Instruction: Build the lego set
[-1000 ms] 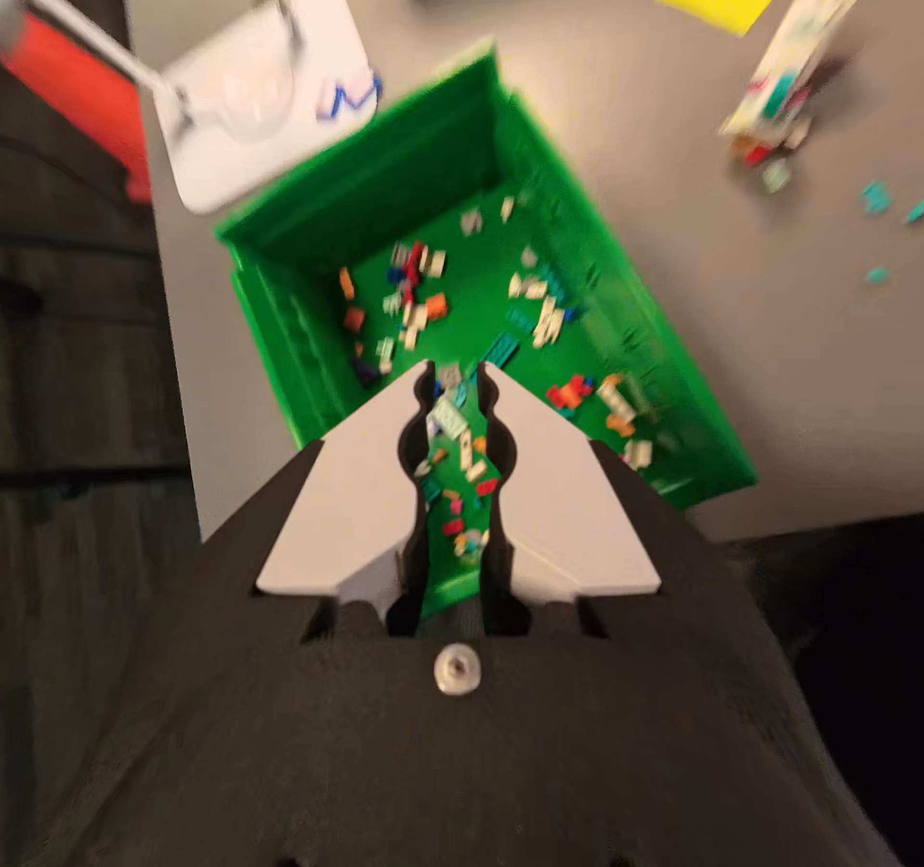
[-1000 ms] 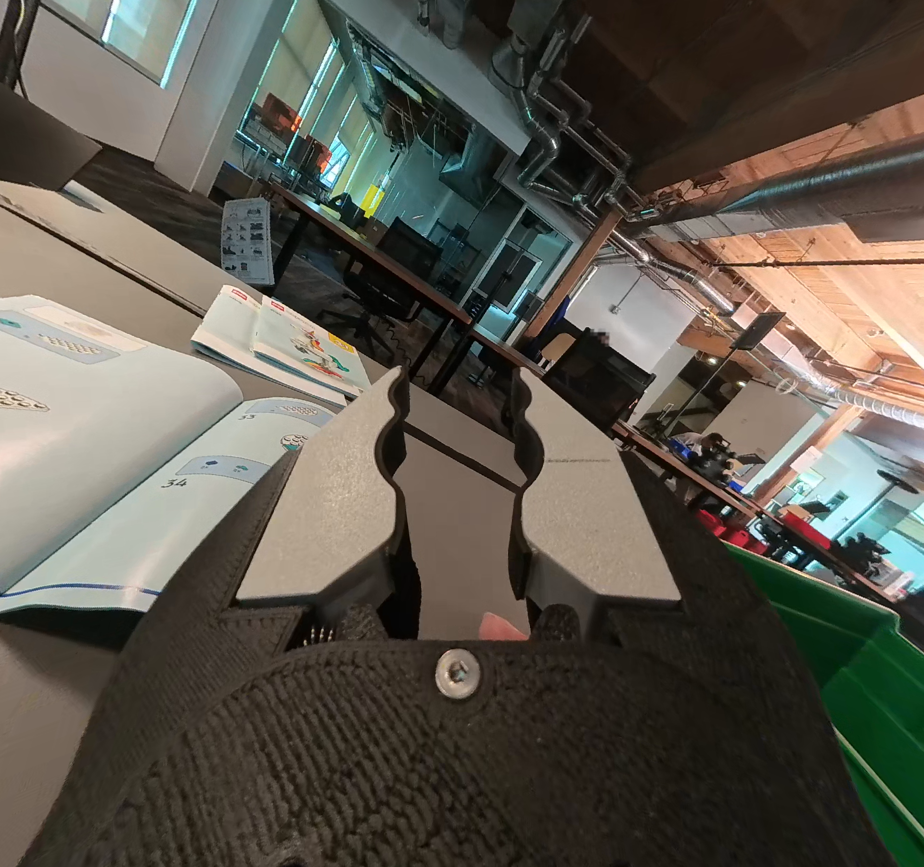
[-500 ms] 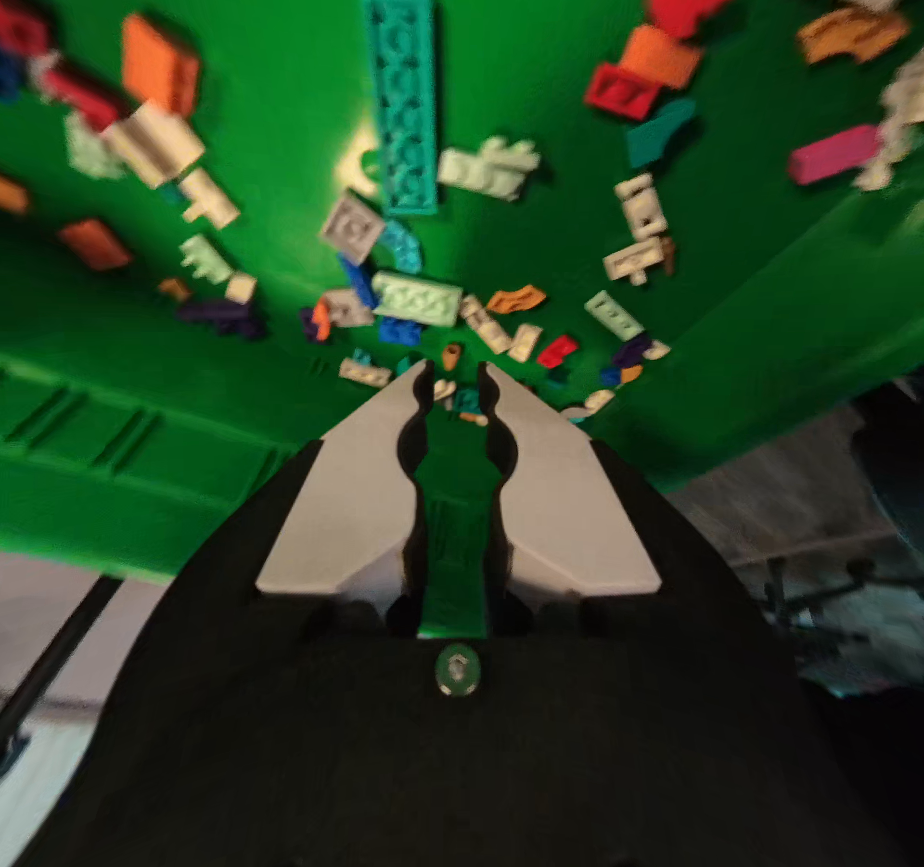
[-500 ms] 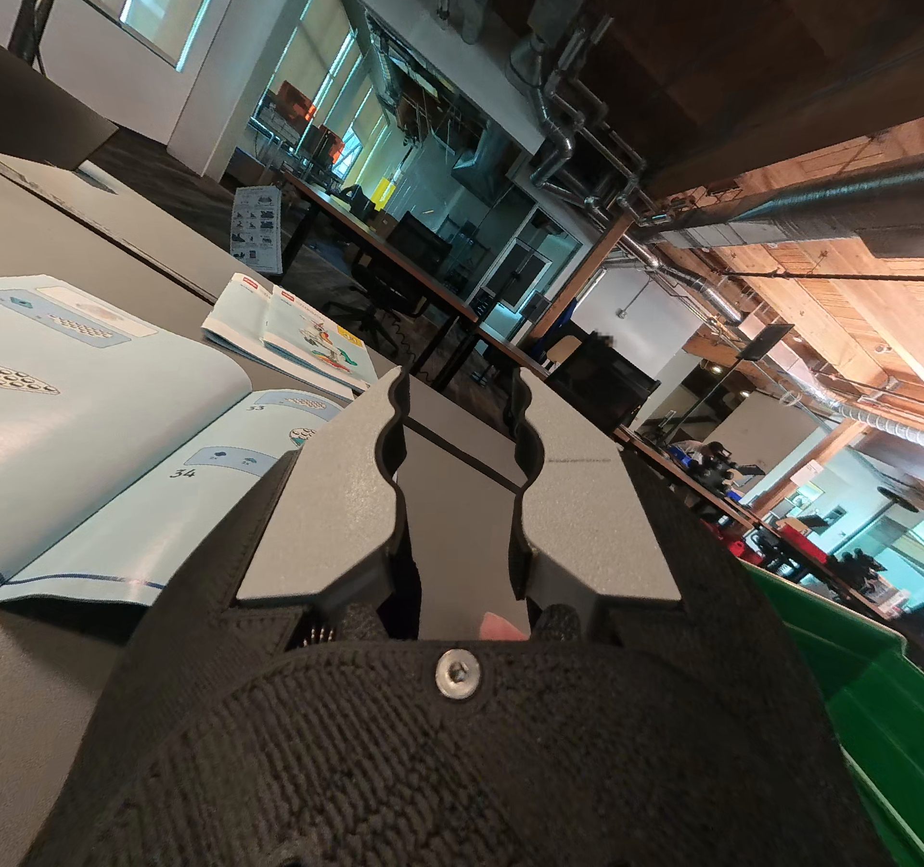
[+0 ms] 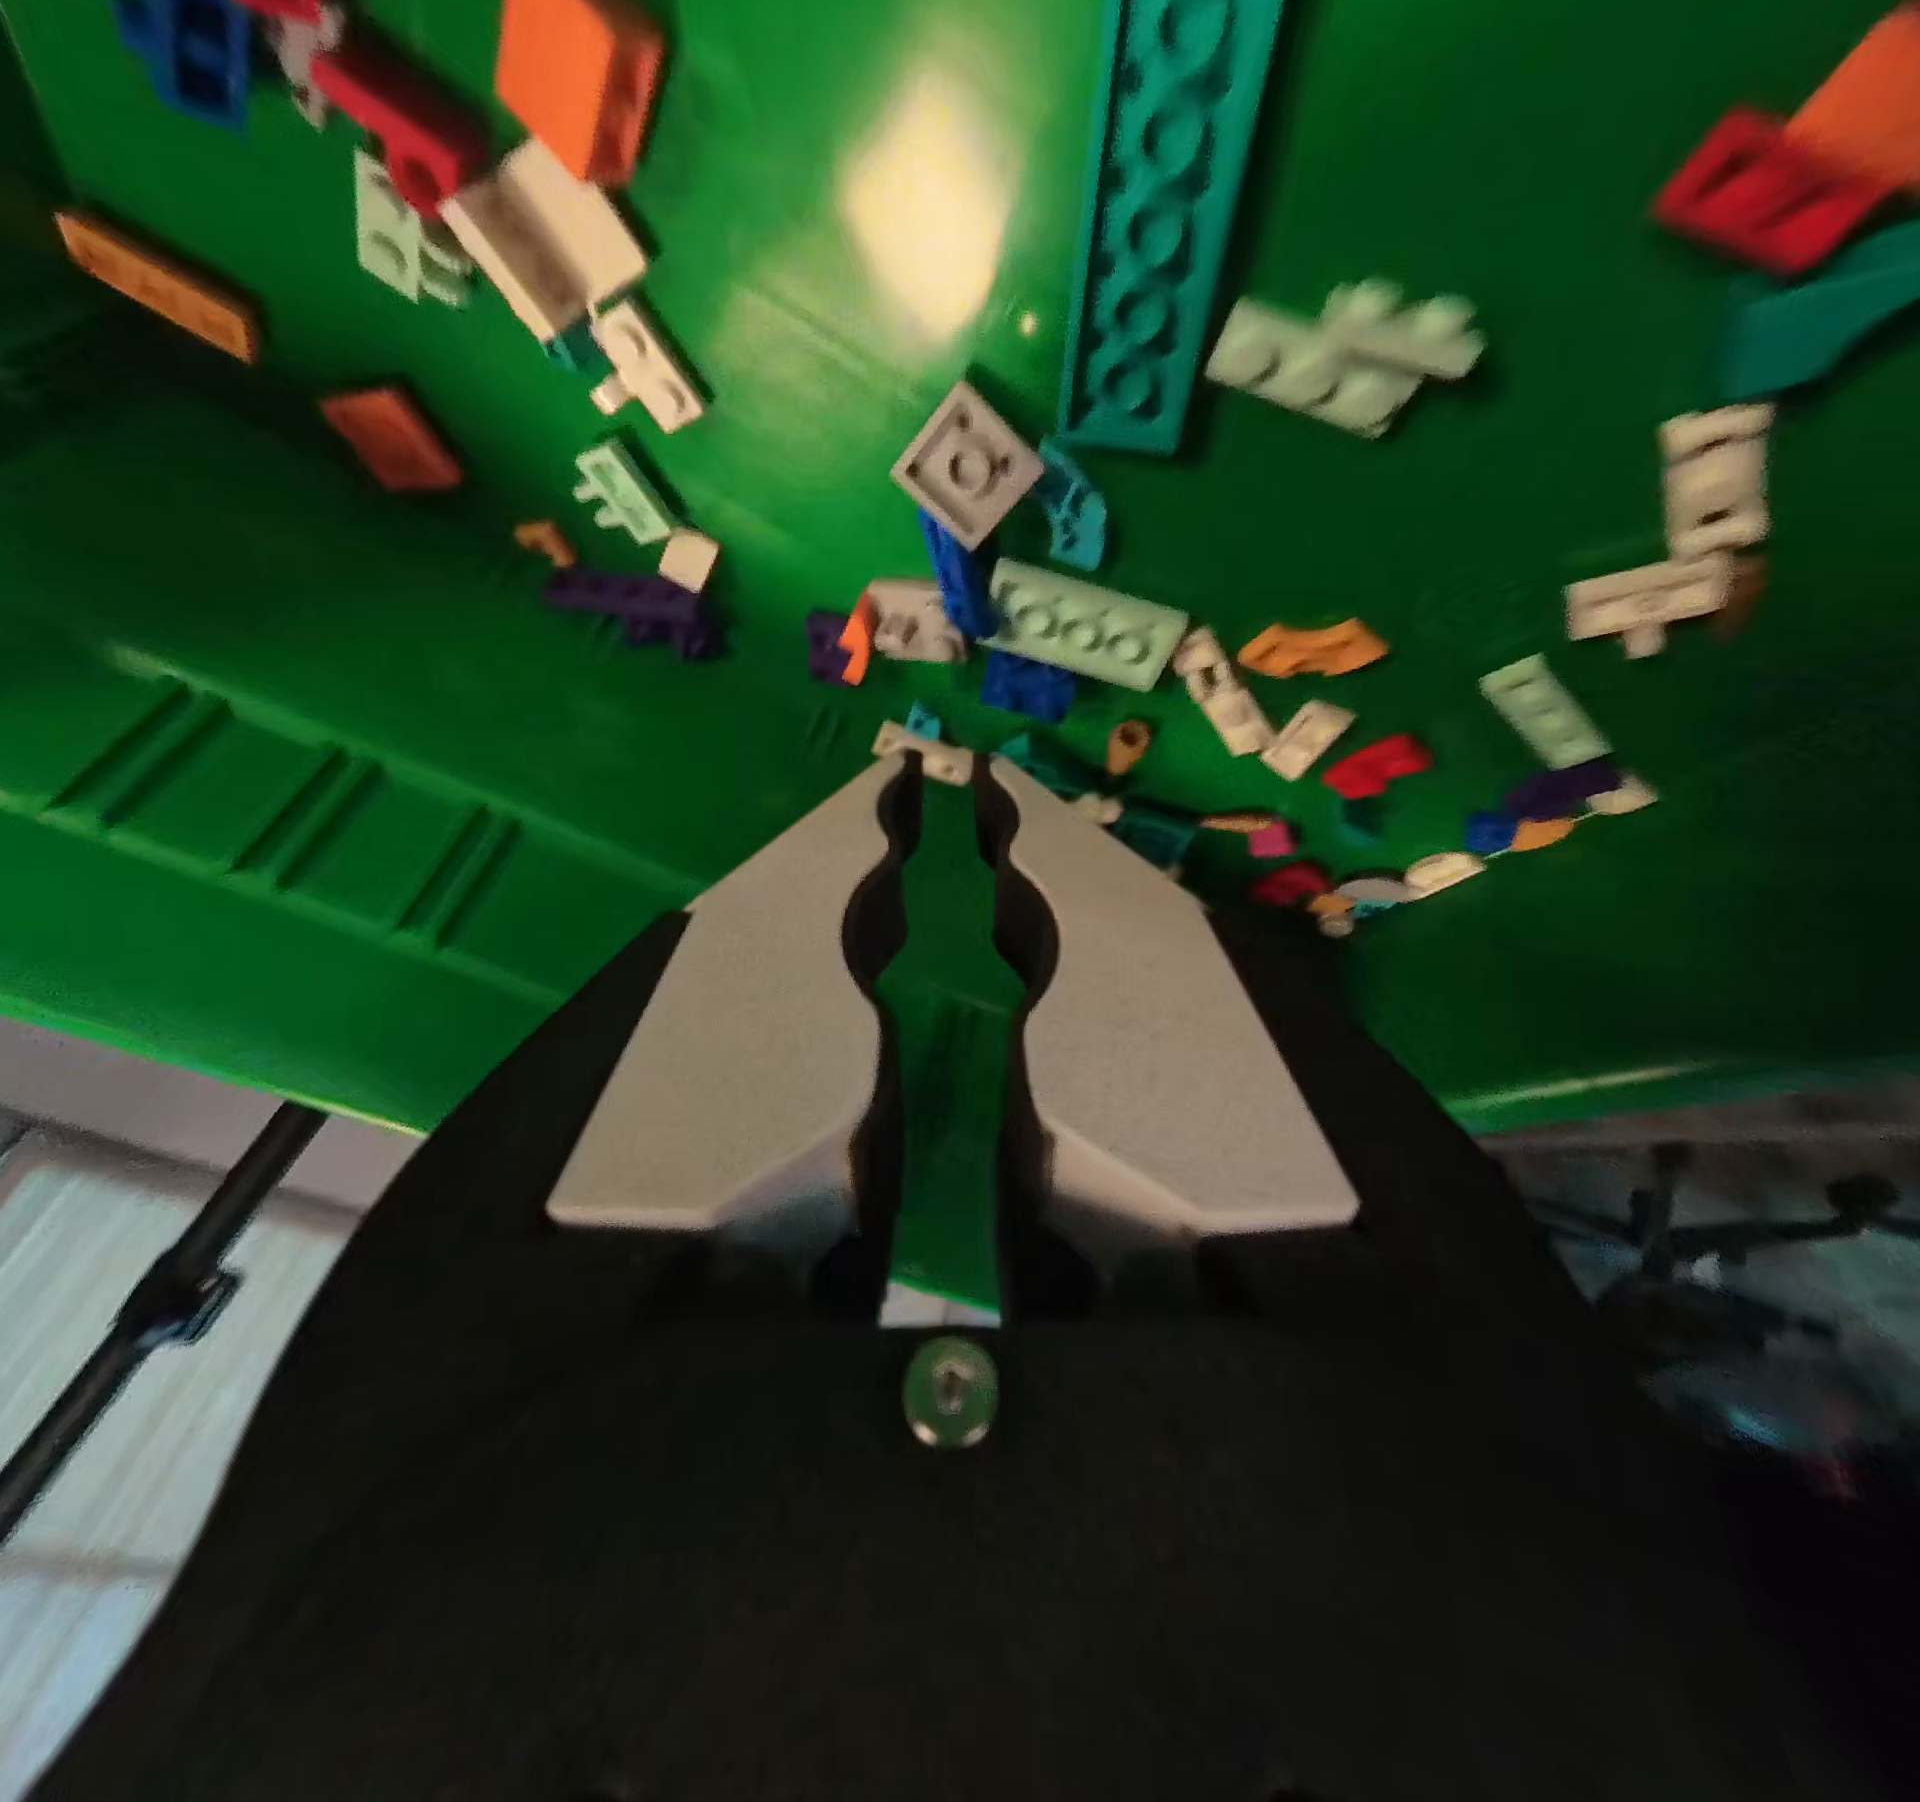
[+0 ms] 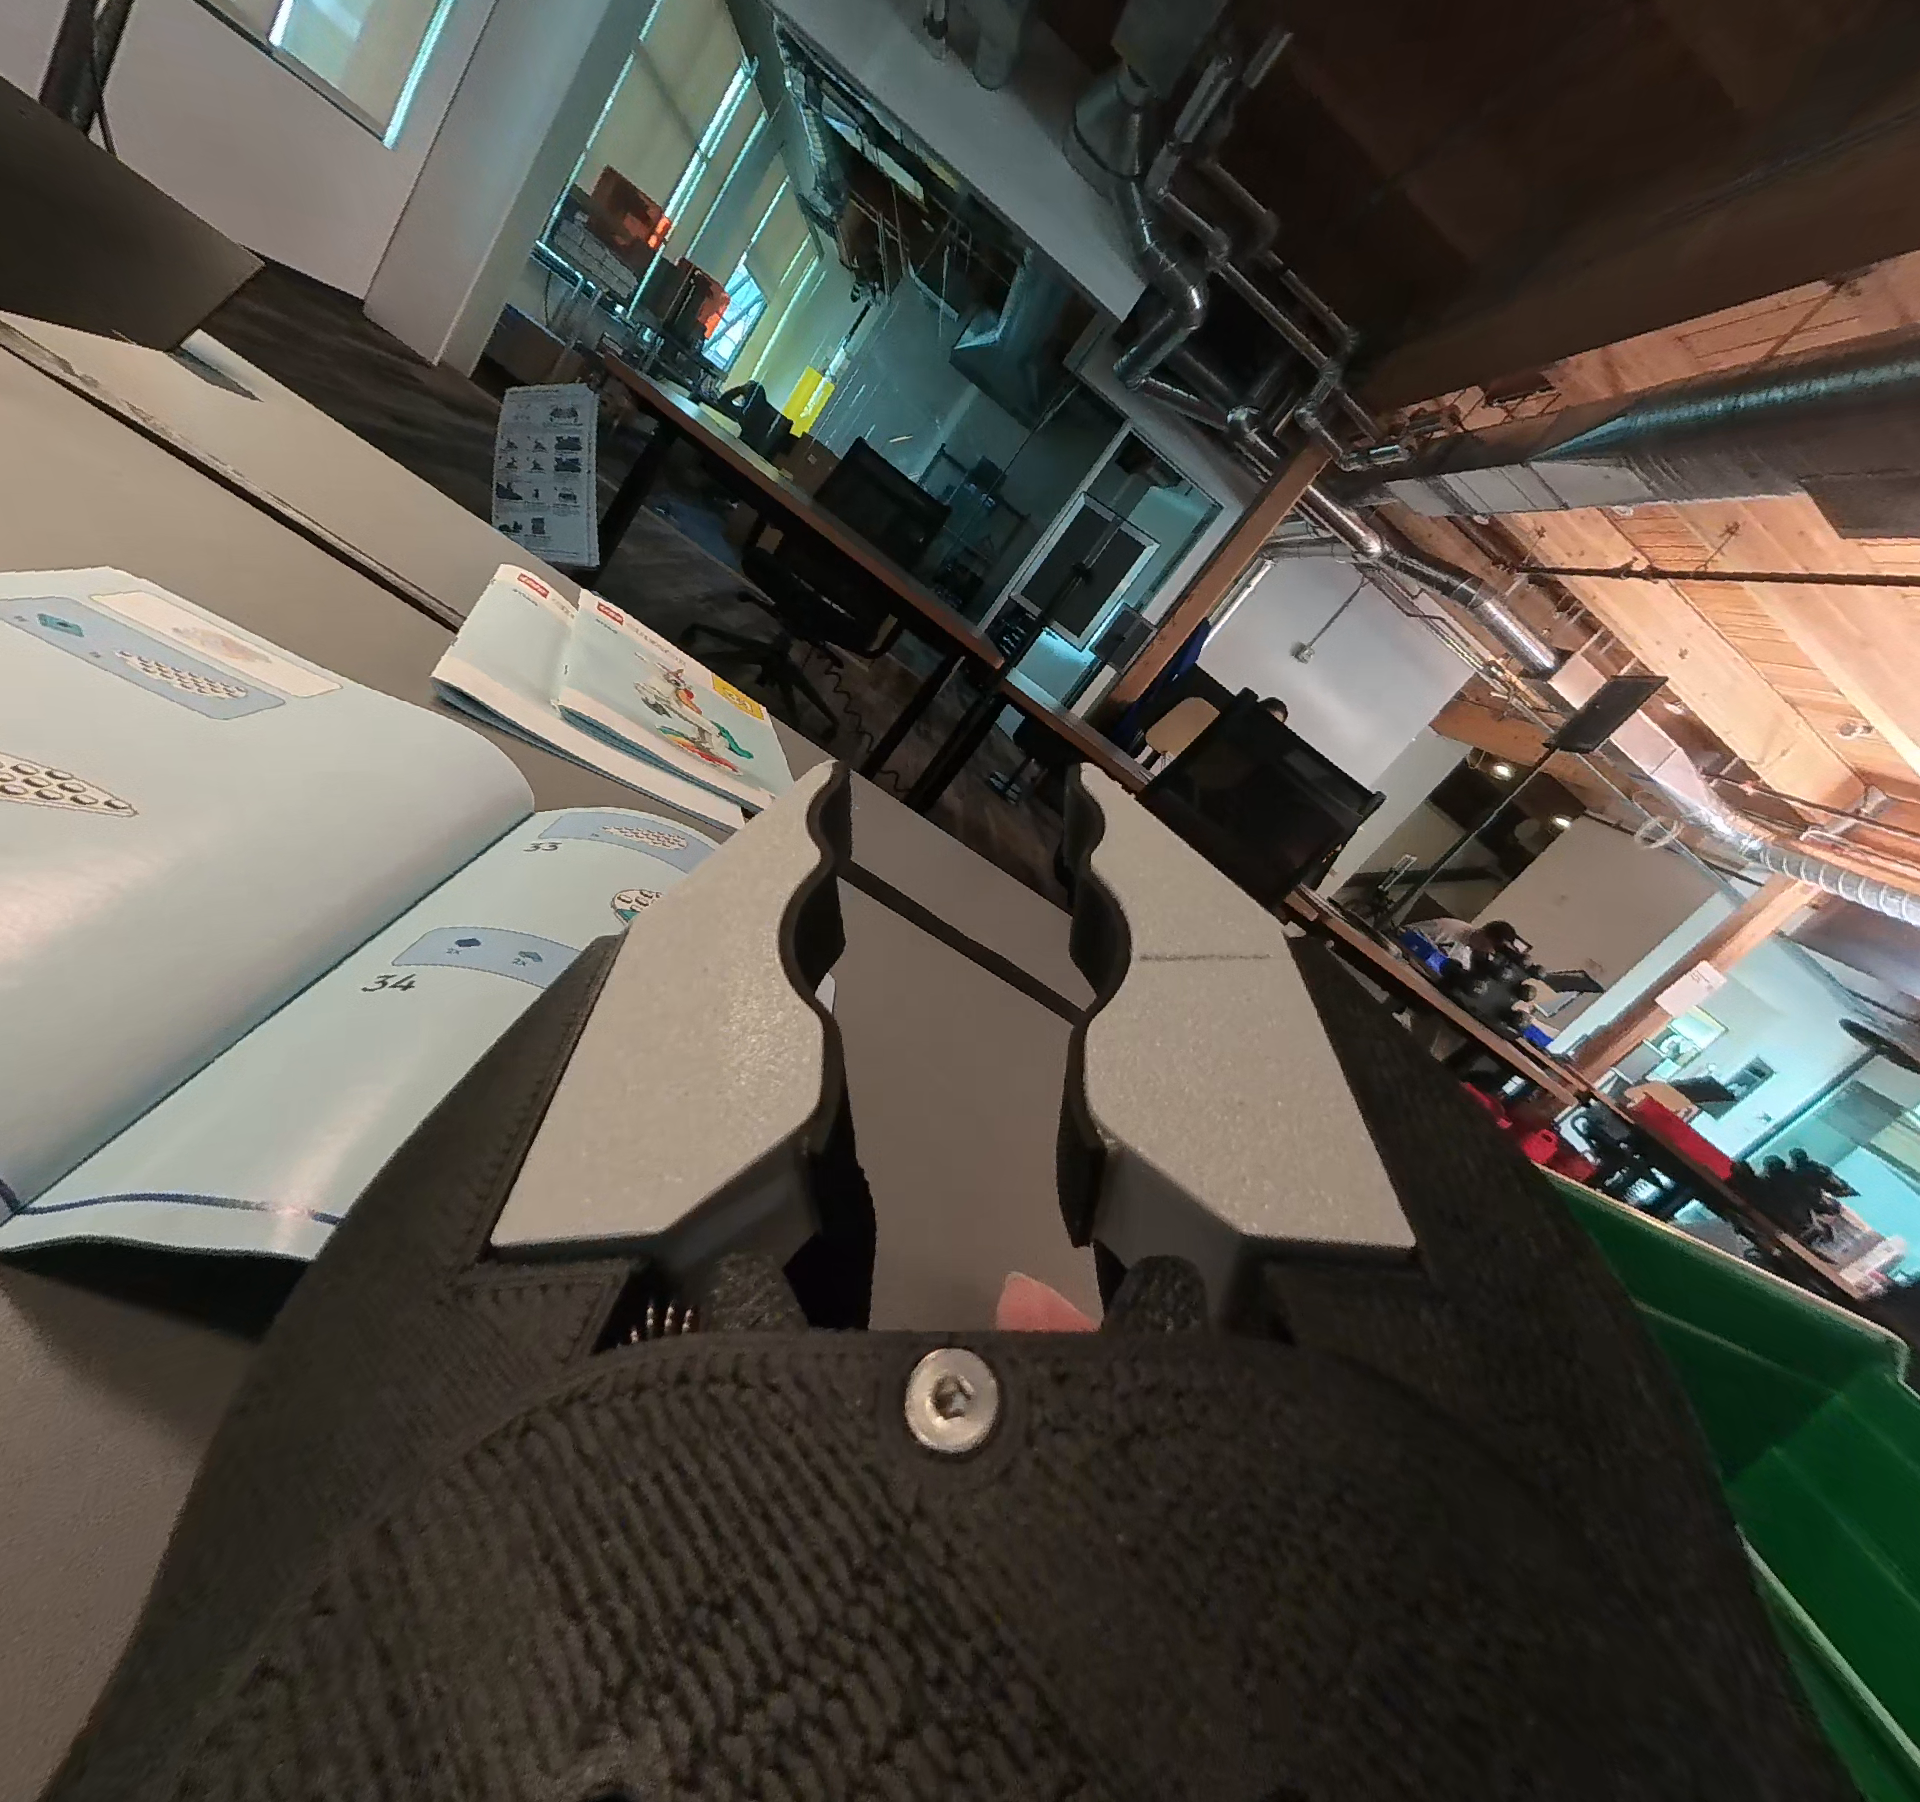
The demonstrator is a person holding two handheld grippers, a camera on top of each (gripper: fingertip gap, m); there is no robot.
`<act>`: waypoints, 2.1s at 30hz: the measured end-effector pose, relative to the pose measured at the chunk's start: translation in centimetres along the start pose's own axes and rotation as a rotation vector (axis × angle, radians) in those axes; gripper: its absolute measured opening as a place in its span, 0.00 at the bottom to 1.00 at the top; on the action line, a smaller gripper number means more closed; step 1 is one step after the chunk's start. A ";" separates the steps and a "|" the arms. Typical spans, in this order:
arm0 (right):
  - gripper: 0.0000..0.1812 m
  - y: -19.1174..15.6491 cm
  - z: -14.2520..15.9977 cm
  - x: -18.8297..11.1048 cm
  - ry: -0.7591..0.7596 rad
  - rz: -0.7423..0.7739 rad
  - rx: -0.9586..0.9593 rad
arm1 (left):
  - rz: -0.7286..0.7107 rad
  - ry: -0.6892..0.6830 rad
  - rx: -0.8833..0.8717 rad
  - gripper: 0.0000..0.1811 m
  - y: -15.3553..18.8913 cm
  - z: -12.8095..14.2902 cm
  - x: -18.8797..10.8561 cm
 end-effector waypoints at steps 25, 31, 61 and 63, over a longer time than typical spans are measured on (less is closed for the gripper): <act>0.22 0.0 0.0 0.1 0.002 -0.006 0.014 | 0.221 0.087 -0.191 0.00 -2.3 -0.7 0.5; 0.22 -0.1 0.1 0.2 0.001 -0.009 0.018 | 0.259 0.050 -0.243 0.00 -1.9 -0.7 0.7; 0.22 -0.1 0.2 0.3 -0.004 -0.015 0.025 | 0.362 0.067 -0.519 0.00 -1.7 -0.7 0.7; 0.22 -0.1 0.2 0.3 -0.004 -0.015 0.027 | 0.376 0.097 -0.541 0.00 -1.9 -0.7 0.4</act>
Point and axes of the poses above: each gripper's, where its closed fingertips meet, x out along the fingers, z out of its underside, y = z × x across the jaws, the point moved 7 cm from there along -x, back along the fingers, and after that the axes turned 10 degrees about -z, right-handed, at the moved point
